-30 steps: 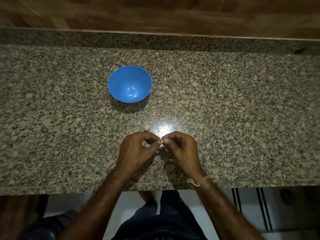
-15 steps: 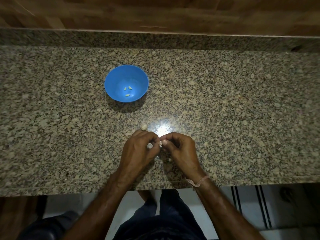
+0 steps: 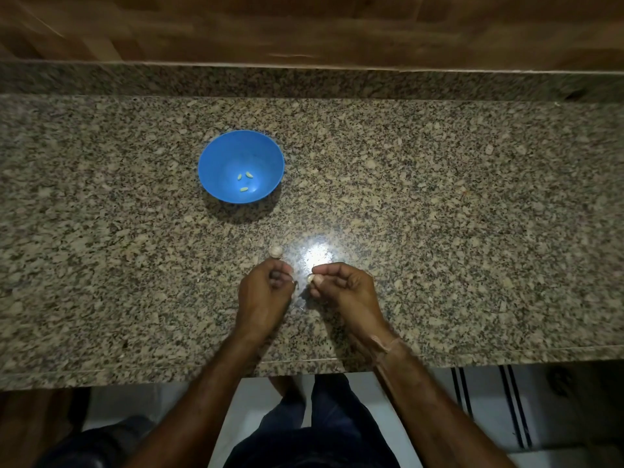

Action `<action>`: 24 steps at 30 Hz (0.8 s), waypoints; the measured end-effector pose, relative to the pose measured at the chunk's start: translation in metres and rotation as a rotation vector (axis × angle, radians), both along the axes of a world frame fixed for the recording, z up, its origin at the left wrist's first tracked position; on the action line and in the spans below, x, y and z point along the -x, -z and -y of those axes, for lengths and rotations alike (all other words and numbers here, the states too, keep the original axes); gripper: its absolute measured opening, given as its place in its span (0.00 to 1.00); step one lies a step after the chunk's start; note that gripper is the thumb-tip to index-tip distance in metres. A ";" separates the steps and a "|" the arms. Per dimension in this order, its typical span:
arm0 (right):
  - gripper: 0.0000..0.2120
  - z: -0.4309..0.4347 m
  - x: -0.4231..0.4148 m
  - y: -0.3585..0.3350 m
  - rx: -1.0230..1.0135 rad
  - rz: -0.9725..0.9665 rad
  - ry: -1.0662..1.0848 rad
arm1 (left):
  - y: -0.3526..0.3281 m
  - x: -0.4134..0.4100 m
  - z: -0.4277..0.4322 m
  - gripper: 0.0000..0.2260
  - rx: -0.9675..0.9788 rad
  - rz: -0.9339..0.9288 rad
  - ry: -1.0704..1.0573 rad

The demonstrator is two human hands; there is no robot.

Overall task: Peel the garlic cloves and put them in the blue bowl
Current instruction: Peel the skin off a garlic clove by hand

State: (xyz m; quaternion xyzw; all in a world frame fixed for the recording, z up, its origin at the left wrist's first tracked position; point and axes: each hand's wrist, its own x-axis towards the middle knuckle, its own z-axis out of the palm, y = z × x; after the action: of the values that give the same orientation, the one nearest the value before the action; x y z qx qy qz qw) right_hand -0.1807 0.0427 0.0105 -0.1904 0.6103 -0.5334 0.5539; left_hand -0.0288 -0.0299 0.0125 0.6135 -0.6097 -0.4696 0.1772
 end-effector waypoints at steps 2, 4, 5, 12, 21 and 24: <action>0.05 0.001 -0.002 0.004 -0.039 0.042 0.044 | 0.002 0.001 -0.004 0.08 -0.008 -0.040 -0.004; 0.04 0.003 -0.008 0.005 -0.061 0.078 0.093 | -0.002 0.003 -0.011 0.07 -0.069 -0.152 -0.026; 0.04 0.003 -0.010 0.005 -0.069 0.103 0.121 | -0.005 0.005 -0.014 0.06 -0.099 -0.203 -0.037; 0.04 -0.002 -0.008 0.003 -0.014 -0.072 0.044 | -0.012 0.007 -0.020 0.04 0.009 -0.188 -0.047; 0.03 -0.003 -0.006 0.003 0.055 -0.273 -0.047 | -0.015 0.008 -0.021 0.06 -0.040 -0.224 -0.078; 0.03 -0.002 -0.008 0.002 0.051 -0.264 -0.042 | -0.013 0.005 -0.020 0.07 -0.072 -0.263 -0.092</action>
State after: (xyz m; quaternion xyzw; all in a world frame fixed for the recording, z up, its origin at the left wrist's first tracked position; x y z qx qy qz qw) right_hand -0.1728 0.0452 0.0087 -0.2857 0.6599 -0.5075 0.4747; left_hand -0.0341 -0.0097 0.0255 0.5801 -0.5353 -0.5587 0.2548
